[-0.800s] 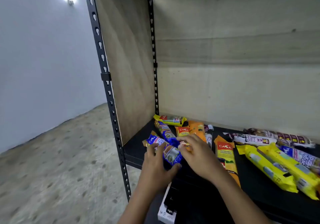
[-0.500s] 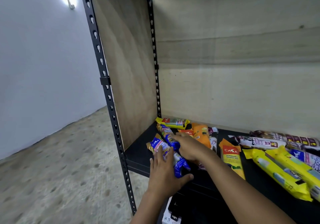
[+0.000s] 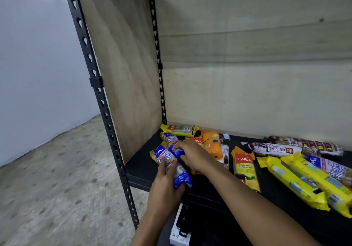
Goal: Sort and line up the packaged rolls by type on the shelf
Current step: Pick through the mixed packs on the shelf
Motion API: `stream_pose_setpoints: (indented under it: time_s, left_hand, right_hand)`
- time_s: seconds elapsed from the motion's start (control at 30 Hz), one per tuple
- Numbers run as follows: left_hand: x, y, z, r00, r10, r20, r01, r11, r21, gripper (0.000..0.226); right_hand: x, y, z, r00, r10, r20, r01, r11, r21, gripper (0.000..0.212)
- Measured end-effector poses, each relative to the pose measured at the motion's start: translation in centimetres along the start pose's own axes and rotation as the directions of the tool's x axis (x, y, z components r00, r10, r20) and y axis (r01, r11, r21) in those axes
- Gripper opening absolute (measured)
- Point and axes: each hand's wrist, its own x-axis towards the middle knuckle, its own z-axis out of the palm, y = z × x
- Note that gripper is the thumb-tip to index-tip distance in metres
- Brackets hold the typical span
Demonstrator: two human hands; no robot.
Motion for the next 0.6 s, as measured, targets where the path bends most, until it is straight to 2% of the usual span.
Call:
stream_pose_setpoints:
  time_s: [0.2, 0.33, 0.5, 0.6]
  left_hand:
    - [-0.3, 0.0, -1.5, 0.994, 0.068, -0.091, -0.077, 0.993, -0.093, 0.084]
    - [-0.4, 1.9, -2.5, 0.981, 0.14, -0.136, -0.159, 0.977, -0.139, 0.083]
    - [-0.5, 5.8, -2.3, 0.959, 0.257, -0.116, -0.277, 0.938, -0.21, 0.081]
    - [-0.5, 8.4, -1.2, 0.94, 0.329, -0.088, -0.34, 0.912, -0.227, 0.081]
  right_hand:
    - [-2.1, -0.4, -0.8, 0.979, 0.006, -0.203, 0.024, 0.989, 0.144, 0.039]
    - [-5.1, 0.2, -3.0, 0.943, 0.072, -0.326, 0.013, 0.968, 0.252, 0.04]
    - [-10.6, 2.1, -6.2, 0.909, 0.106, -0.403, 0.001, 0.966, 0.257, 0.04]
    - [-14.1, 3.9, -7.8, 0.879, 0.155, -0.45, -0.055, 0.972, 0.227, 0.04]
